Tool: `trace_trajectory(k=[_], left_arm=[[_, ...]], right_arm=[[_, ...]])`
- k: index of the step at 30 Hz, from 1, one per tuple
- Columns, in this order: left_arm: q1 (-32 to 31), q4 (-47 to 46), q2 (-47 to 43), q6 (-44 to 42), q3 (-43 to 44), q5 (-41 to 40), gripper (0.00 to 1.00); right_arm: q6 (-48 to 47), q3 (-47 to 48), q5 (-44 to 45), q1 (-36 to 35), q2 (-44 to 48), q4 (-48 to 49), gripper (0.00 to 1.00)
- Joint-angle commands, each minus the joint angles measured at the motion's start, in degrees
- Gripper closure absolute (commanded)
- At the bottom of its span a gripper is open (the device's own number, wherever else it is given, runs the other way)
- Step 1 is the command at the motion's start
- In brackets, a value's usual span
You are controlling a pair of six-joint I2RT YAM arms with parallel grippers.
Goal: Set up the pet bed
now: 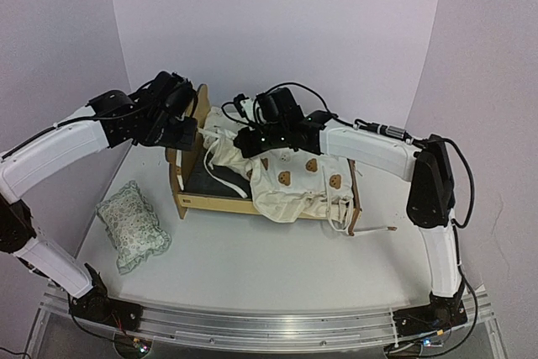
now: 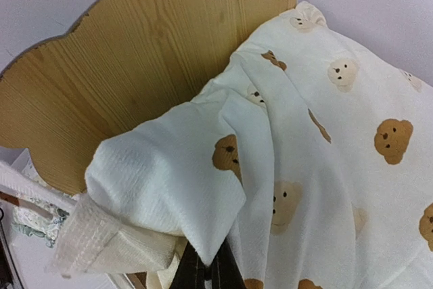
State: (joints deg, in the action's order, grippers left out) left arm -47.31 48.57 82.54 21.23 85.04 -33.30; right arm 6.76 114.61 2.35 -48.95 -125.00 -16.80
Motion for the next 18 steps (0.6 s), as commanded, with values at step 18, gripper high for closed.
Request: trace_trajectory(k=[18], left_arm=[[0.11, 2.08, 2.29, -1.80, 12.75, -4.81, 0.96]], right_arm=[[0.66, -3.21, 0.90, 0.75, 1.23, 4.32, 1.00]])
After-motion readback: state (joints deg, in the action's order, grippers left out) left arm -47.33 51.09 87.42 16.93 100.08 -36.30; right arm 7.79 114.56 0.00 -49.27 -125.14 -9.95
